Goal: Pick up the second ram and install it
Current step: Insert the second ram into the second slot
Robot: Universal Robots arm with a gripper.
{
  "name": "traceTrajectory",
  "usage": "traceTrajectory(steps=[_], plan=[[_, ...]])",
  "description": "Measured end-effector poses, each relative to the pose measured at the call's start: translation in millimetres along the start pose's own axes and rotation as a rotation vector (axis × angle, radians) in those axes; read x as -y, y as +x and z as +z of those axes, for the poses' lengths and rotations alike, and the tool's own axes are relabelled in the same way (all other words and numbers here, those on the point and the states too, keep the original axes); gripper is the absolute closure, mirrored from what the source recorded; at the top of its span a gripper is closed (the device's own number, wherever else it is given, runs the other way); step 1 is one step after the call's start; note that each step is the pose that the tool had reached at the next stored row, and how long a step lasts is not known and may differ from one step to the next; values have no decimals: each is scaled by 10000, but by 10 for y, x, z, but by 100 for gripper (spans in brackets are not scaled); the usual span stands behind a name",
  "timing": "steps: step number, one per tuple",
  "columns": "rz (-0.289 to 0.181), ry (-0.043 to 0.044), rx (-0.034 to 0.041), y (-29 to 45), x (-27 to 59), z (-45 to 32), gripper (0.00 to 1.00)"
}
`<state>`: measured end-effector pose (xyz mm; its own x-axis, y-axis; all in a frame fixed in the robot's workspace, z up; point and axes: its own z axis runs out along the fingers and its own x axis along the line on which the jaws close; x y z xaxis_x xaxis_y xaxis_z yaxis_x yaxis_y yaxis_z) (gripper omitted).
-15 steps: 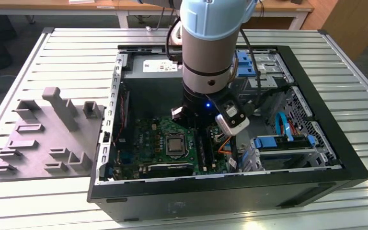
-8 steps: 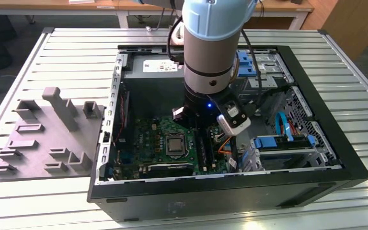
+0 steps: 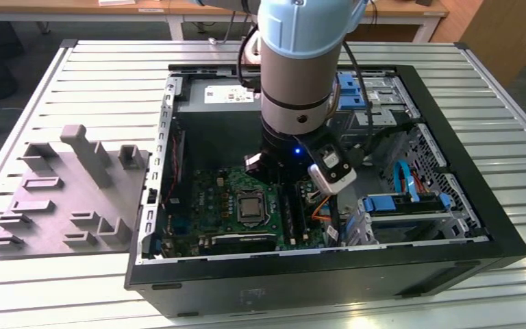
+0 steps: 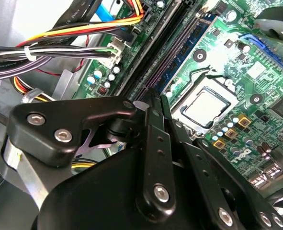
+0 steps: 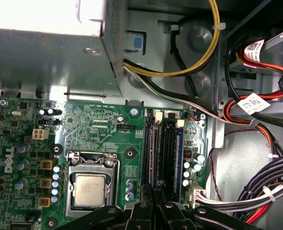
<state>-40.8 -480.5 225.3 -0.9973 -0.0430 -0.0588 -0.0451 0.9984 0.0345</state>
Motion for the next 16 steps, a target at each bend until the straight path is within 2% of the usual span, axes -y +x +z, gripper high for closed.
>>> traceTrajectory(steps=[16], plan=[[56, 4, 2, -9, 1, 19, 87]])
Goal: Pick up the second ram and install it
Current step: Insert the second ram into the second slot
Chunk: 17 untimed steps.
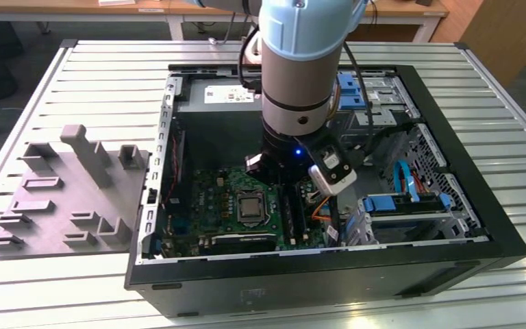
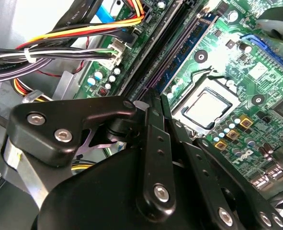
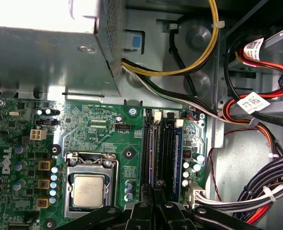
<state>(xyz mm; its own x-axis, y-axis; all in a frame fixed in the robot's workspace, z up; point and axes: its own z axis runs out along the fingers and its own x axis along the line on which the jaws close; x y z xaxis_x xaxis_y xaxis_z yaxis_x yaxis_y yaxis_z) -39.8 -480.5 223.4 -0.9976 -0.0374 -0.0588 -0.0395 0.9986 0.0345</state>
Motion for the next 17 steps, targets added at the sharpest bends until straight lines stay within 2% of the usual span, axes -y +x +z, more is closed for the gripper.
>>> traceTrajectory(steps=[17], plan=[[246, 14, 9, 0, 0, 4, 87]])
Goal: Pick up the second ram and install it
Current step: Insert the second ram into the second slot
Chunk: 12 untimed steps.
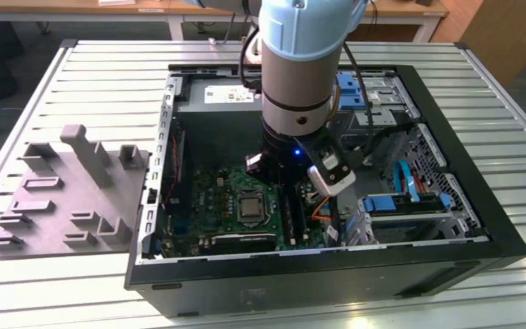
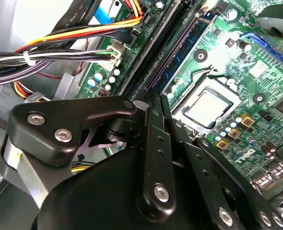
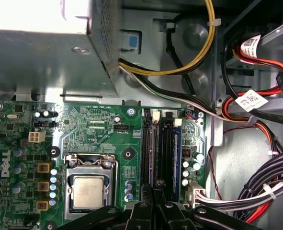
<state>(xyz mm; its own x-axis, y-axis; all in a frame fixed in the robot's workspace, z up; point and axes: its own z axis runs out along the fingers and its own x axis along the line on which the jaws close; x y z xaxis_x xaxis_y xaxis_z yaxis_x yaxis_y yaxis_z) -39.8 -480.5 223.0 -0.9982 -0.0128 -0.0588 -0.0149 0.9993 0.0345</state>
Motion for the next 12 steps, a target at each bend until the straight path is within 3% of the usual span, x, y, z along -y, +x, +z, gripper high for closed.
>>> traceTrajectory(steps=[12], plan=[[387, 23, 13, -12, 0, 1, 87]])
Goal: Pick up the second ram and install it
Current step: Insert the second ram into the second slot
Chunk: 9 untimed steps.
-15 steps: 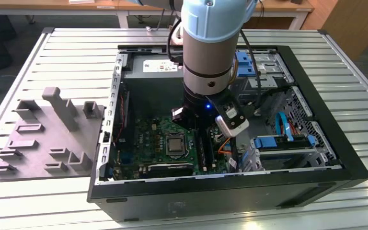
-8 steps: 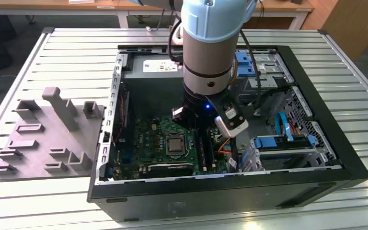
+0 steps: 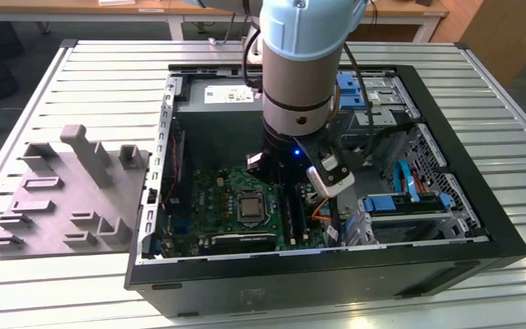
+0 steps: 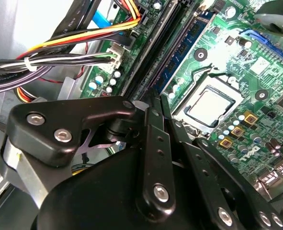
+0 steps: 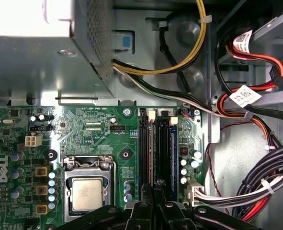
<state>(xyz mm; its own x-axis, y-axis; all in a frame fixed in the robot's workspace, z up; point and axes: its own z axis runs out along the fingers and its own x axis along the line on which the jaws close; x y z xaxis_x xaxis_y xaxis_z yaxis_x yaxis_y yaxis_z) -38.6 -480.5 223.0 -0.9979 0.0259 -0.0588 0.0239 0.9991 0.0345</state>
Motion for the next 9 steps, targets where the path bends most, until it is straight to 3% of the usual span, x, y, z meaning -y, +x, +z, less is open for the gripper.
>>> traceTrajectory(steps=[9], plan=[[23, 5, 0, 0, 1, 14, 87]])
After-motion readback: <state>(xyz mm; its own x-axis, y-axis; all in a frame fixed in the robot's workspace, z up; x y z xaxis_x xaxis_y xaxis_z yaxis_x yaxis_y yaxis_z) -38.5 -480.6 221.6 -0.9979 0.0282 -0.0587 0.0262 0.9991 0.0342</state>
